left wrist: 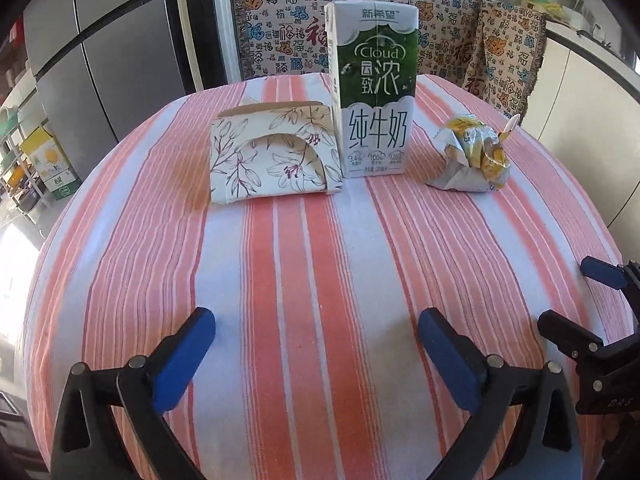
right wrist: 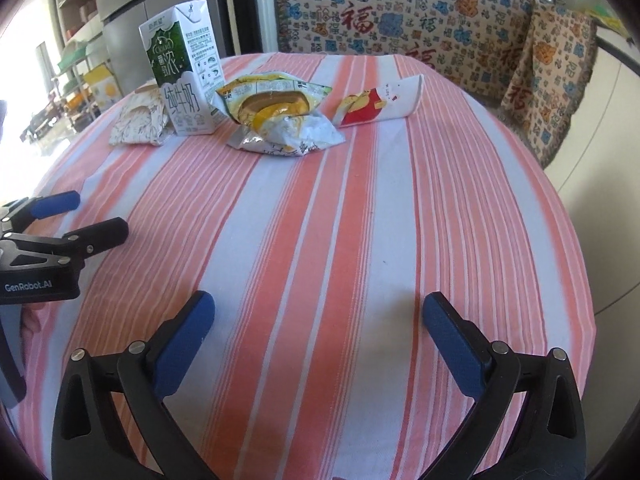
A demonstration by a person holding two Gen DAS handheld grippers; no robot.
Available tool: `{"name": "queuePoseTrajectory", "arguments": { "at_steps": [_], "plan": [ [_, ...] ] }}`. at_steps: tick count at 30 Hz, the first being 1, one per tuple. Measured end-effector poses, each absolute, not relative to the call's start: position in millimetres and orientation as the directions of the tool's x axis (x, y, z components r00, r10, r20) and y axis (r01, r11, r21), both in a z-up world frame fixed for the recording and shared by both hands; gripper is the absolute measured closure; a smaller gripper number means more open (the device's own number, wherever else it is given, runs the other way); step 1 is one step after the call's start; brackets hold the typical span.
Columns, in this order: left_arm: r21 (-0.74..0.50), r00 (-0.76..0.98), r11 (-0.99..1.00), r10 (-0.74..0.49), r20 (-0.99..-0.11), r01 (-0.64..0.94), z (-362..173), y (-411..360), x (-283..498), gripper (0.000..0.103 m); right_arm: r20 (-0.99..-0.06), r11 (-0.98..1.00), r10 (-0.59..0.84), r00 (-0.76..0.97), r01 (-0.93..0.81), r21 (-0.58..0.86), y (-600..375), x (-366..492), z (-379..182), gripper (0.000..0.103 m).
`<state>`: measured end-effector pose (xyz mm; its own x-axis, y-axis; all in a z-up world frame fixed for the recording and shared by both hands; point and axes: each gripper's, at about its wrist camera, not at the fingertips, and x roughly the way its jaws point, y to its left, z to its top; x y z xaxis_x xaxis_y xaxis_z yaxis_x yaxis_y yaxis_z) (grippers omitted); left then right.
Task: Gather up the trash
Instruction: 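Return both tools to the table facing the milk carton and wrappers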
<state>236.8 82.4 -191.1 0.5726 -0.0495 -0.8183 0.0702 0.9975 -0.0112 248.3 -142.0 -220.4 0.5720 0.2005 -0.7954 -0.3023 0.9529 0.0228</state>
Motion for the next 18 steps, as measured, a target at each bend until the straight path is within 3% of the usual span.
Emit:
{"name": "queuePoseTrajectory", "arguments": {
  "at_steps": [18],
  "plan": [
    [-0.011,0.575,0.998,-0.047,-0.817,0.067,-191.3,82.0,236.5,0.0,-0.796,0.952,0.202,0.571,-0.305,0.023,-143.8,247.5,-219.7,0.0]
  ]
}}
